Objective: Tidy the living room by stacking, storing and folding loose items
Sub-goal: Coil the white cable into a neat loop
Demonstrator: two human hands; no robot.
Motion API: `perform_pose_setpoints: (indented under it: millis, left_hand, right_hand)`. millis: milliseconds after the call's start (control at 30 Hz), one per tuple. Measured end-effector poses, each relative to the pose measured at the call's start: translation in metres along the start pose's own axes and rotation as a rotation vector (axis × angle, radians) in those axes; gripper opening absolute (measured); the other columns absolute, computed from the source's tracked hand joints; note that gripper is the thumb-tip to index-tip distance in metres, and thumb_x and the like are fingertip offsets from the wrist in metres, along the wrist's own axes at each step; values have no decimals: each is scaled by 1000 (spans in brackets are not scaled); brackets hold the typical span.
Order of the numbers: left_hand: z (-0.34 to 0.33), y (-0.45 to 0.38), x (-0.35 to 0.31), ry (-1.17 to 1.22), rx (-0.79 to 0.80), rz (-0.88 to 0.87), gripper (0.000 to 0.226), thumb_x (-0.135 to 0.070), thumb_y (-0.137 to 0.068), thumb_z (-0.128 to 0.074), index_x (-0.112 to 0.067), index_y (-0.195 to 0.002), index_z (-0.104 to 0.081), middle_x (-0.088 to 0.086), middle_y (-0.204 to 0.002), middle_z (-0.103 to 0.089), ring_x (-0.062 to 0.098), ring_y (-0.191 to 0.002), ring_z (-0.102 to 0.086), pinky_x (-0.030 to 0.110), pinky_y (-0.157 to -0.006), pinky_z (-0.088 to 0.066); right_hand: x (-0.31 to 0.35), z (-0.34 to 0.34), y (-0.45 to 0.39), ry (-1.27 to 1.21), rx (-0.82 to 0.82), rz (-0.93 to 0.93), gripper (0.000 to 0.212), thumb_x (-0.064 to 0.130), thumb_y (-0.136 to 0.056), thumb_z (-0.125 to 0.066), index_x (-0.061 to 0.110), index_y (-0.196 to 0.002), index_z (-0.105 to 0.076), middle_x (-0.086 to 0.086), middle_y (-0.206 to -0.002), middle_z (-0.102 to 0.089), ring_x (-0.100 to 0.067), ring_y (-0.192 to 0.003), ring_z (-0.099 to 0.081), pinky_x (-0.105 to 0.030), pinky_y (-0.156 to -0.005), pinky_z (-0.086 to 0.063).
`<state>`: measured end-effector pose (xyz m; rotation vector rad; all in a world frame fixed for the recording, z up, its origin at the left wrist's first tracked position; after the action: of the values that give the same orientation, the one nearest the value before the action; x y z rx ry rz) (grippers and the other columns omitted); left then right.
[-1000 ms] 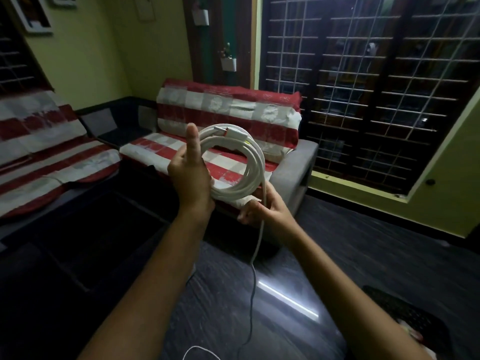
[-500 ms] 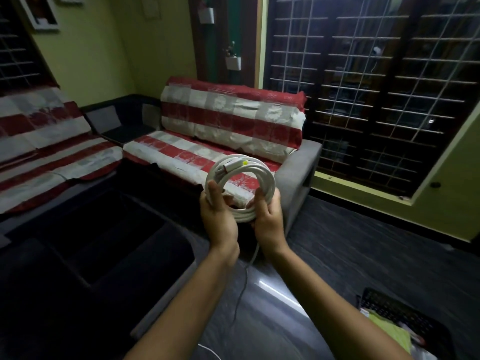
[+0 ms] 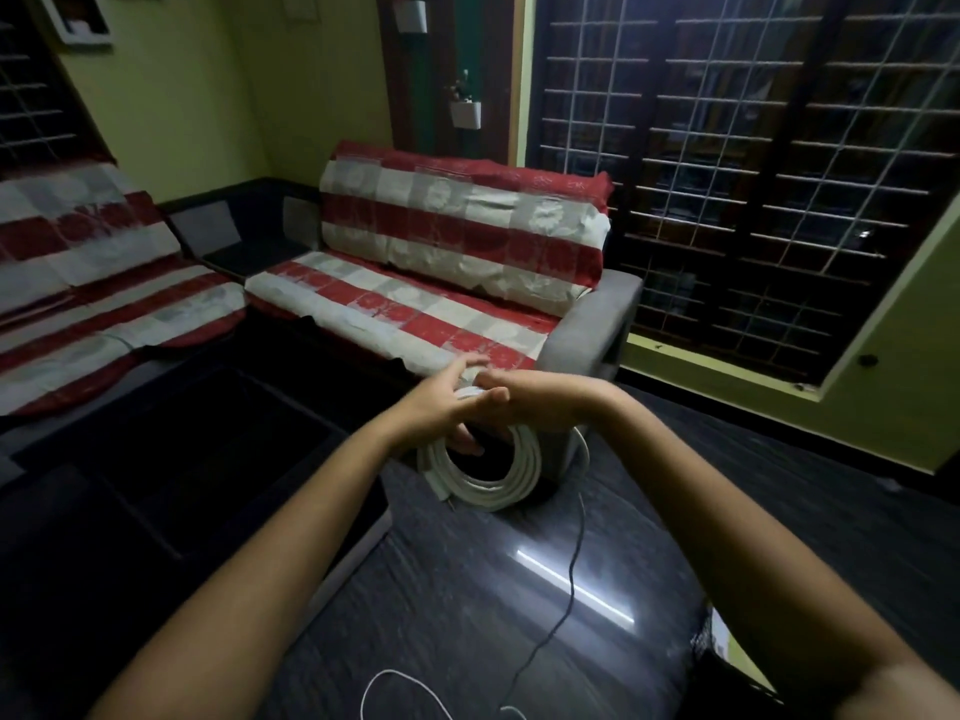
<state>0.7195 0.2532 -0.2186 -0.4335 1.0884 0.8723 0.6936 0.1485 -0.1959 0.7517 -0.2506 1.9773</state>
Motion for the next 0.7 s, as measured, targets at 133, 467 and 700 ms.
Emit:
perform_pose_setpoints:
  millis: [133,467,700]
  left_hand:
    - [-5,-1,6,-16,-92,1,45,-54,-76,-61,-10,-70,-64,-4,-44,-54,8,-35,-44,23,-41,-32]
    - [57,13,-55,28,-459,-256,76,-71,-67,-65,3,-59,-51,4,-50,-33,8,-37,-29,18,-38,-26]
    - [66,30,-62,572,-897,-316,54,-66,-72,-55,-14,-62,-47,1,-48,-35,12,-41,-31,25,-41,-29]
  right_hand:
    - [-11,-11,-6,-52,47,-49,21,14,-88,-63,-6,-96,-62,-19,-81,-62,-19,-67,-51,-39,-62,-44]
    - [-36,16,18,-576,-50,-61,90,52,-56,-85,16,-129,-47,-10,-118,-61,-32,-99,-63,-49,-90,-50]
    - [-7,-9,9,-1006,-367,140,97,72,-49,-77,19,-126,-48,8,-102,-66,-4,-78,-62,-18,-65,-47]
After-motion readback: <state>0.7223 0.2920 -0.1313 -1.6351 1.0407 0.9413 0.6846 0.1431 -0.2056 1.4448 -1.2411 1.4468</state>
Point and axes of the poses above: each hand's wrist, its own y-axis away from the middle knuckle, its own z-axis out of the back of the hand, x = y × z, the point moved 5 cm from there along -y, towards the middle knuckle
